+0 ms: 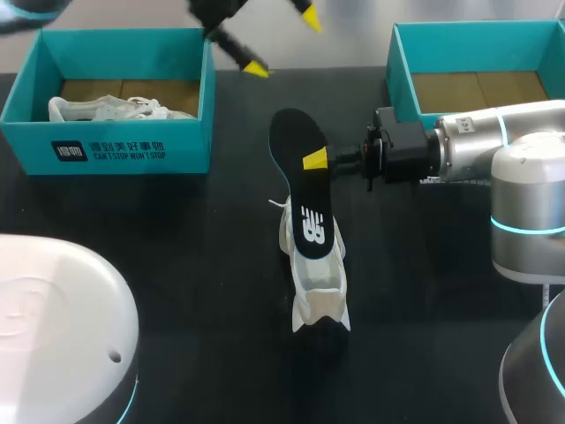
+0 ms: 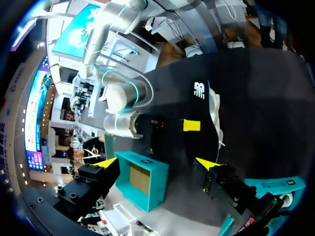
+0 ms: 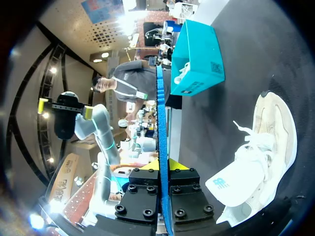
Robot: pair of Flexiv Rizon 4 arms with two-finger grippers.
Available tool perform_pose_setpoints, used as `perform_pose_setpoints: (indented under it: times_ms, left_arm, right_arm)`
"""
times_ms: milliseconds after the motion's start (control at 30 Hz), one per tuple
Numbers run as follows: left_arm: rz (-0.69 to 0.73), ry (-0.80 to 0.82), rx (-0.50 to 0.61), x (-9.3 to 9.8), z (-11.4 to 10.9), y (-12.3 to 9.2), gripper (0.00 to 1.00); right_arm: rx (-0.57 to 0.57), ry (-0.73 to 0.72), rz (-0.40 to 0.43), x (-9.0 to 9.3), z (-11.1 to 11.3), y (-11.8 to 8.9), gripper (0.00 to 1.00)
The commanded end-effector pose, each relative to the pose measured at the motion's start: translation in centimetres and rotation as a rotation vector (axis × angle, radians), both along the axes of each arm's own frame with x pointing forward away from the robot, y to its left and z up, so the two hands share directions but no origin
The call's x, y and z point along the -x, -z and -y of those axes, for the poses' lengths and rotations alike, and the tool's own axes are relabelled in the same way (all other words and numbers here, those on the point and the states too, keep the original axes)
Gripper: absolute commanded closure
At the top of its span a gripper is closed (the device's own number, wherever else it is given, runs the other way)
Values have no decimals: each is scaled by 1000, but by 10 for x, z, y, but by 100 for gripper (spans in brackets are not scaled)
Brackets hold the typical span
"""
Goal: Take the shoe out of the shoebox, open the shoe tongue, remove and reinsert the insole, then place the shoe into the shoebox
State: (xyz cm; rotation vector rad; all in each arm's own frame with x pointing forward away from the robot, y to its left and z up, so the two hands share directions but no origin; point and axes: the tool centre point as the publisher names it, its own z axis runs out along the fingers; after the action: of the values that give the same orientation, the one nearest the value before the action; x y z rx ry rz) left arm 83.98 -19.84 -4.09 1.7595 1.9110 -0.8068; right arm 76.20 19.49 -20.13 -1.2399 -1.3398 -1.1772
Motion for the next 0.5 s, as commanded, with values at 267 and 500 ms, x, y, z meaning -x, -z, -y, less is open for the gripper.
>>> perform_pose_setpoints:
  times_ms: [267,500]
  left_arm:
    - [93,45,-804,2,34,-17,0]
    - [101,76,-883,0,44,-12,0]
  right_arm:
    - [2,2,-1,0,-1,0,100]
    - [2,2,-1,0,-1,0,100]
